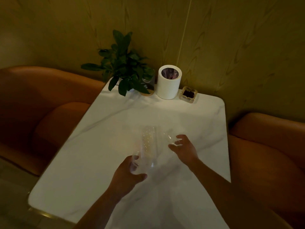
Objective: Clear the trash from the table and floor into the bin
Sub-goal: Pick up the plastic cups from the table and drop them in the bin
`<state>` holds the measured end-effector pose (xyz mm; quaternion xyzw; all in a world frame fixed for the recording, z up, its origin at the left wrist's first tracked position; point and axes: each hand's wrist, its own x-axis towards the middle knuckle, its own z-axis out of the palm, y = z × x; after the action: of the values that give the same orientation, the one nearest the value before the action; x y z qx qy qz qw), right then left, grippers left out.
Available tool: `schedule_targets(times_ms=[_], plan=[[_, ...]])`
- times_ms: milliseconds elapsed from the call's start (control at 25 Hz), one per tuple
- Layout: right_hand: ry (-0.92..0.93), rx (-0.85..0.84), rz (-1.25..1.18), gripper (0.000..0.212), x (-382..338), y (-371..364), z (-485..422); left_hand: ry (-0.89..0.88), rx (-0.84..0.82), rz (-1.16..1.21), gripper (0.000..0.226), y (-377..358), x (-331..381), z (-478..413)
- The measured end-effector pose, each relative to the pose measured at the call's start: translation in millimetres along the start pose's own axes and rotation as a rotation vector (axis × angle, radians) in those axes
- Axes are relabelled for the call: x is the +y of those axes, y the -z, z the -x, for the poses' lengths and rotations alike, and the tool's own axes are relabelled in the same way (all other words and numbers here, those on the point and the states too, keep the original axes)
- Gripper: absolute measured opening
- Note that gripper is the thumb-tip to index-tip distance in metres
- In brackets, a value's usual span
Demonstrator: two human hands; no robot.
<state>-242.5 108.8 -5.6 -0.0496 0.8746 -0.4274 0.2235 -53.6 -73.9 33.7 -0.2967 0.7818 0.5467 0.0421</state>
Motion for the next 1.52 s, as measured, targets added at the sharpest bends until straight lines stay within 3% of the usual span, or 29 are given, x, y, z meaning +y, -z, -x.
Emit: schedule_targets(times_ms=[120,280,480,640,800,1000,1200,1320,1520], plan=[[0.127,-0.158,-0.223,0.047,-24,21,38,-0.027,-0.014,-0.130,0.072,-7,10,1],[0.319,-0.236,0.029,0.047,-54,51,72,-0.079,-0.004,-0.285,0.076,-13,16,7],[0.411,-0.423,0.288,0.070,-64,52,90,-0.177,0.052,-0.476,0.072,-21,23,24],[0.418,-0.354,0.193,0.083,-59,26,105,-0.209,0.077,-0.355,0.069,-28,26,37],[0.439,-0.398,0.171,0.062,-51,-10,120,-0.215,0.023,-0.167,0.065,-32,23,46],[0.277,-0.543,0.002,0.056,-52,-32,113,-0.113,0.053,-0.099,0.067,-18,-2,55],[0.074,-0.187,0.062,0.040,-52,-48,71,0.028,0.157,-0.071,0.073,6,-28,54],[-0.033,-0.066,0.246,0.056,-57,-64,44,0.127,0.204,0.012,0.062,15,-43,51],[-0.092,-0.073,0.490,0.095,-61,-107,27,0.171,0.229,0.078,0.051,26,-54,43]])
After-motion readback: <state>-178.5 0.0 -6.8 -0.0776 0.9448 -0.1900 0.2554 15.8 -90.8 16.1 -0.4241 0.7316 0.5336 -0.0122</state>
